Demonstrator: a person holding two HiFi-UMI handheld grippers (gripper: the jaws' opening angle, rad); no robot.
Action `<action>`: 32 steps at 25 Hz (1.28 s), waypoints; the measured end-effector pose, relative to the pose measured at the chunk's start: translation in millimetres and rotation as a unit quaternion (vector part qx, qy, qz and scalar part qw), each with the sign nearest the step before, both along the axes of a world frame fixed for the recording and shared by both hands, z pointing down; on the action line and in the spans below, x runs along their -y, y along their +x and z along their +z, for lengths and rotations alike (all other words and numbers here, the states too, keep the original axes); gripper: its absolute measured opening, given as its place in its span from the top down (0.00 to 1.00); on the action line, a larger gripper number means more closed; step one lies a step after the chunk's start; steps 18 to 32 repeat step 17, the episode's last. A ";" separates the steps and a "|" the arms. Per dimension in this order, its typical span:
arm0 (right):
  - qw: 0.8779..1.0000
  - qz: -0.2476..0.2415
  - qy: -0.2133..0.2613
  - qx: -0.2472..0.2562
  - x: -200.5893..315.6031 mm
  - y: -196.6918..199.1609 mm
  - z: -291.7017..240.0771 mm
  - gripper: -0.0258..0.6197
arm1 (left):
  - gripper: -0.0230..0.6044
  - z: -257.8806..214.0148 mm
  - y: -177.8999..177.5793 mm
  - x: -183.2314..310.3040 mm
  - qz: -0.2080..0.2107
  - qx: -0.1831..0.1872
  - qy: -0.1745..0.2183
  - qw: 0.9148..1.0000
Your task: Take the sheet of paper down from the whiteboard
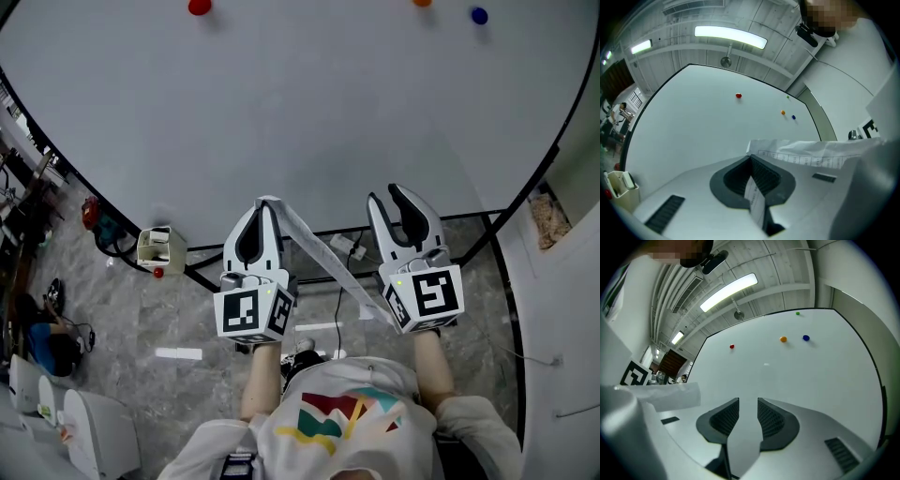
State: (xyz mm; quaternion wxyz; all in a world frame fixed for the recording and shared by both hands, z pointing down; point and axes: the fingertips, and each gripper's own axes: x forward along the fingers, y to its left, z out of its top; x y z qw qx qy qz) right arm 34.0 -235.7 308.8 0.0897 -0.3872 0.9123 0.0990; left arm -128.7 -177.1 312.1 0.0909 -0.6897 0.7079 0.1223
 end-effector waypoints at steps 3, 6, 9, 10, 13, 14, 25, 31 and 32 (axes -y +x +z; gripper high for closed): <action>1.000 -0.005 0.007 -0.004 0.9 -3.0 0.8 0.76 | 0.89 3.5 -0.4 1.6 0.002 0.001 -0.004 1.000; 1.000 -0.008 0.017 -0.007 0.6 -4.8 -3.2 0.76 | 0.89 6.6 -1.9 2.6 0.000 0.000 -0.007 1.000; 1.000 -0.007 0.021 -0.009 1.5 -4.1 -6.3 0.76 | 0.89 6.8 -3.8 3.8 -0.003 -0.003 -0.008 1.000; 1.000 -0.005 0.021 -0.009 1.9 -3.5 -6.1 0.76 | 0.89 6.7 -4.4 3.7 -0.004 -0.004 -0.008 1.000; 1.000 -0.004 0.021 -0.013 1.8 -4.0 -5.0 0.76 | 0.89 6.8 -6.7 2.4 -0.006 -0.004 -0.009 1.000; 1.000 -0.005 0.022 -0.015 1.6 -4.5 -4.7 0.76 | 0.89 7.0 -7.4 2.0 -0.006 -0.004 -0.009 1.000; 1.000 -0.005 0.023 -0.015 1.2 -5.2 -4.4 0.76 | 0.89 7.5 -9.3 0.8 -0.008 -0.003 -0.008 1.000; 1.000 -0.005 0.023 -0.015 1.2 -5.2 -4.4 0.76 | 0.89 7.5 -9.3 0.8 -0.008 -0.003 -0.008 1.000; 1.000 -0.005 0.023 -0.015 1.2 -5.2 -4.4 0.76 | 0.89 7.5 -9.3 0.8 -0.008 -0.003 -0.008 1.000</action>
